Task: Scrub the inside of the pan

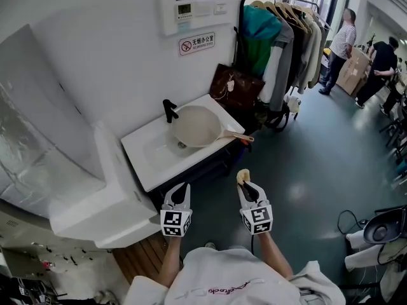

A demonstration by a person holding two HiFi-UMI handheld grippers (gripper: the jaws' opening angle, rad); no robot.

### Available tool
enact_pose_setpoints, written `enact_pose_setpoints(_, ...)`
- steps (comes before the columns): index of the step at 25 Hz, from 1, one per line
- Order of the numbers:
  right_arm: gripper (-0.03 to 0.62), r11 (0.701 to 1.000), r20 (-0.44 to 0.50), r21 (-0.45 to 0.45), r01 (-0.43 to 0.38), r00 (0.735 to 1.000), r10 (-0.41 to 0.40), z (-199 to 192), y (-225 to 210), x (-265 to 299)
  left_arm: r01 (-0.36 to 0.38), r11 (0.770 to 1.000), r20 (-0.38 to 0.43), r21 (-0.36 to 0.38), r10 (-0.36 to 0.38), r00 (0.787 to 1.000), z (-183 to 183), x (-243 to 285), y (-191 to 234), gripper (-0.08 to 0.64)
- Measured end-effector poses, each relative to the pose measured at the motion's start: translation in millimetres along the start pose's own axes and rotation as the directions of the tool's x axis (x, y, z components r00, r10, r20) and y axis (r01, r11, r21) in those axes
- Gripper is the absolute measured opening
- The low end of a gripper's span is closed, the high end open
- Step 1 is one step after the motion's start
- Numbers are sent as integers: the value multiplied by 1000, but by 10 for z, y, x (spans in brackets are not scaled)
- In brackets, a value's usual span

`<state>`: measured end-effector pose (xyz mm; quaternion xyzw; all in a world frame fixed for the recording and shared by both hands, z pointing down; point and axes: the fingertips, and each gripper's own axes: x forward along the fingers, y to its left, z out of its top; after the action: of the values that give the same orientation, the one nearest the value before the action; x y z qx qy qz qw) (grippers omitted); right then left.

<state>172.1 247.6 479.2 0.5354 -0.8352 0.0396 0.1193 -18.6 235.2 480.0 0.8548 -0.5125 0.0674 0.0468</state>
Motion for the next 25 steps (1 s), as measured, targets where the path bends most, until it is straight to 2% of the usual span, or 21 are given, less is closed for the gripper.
enact_pose_setpoints(10, 55, 1000, -8, 9, -1, 1000, 1, -10, -17, 273, 0, 1000, -9, -2, 0, 1000, -25, 136, 228, 0)
enact_pose_setpoints(19, 55, 1000, -31, 24, 9, 999, -8, -162, -47, 359, 11, 1000, -41, -12, -12, 999, -203, 239, 226, -1)
enact_pose_setpoints(25, 57, 1000, -21, 27, 2, 1000, -1, -162, -93, 531, 9, 1000, -34, -4, -9, 999, -184, 413, 312, -1)
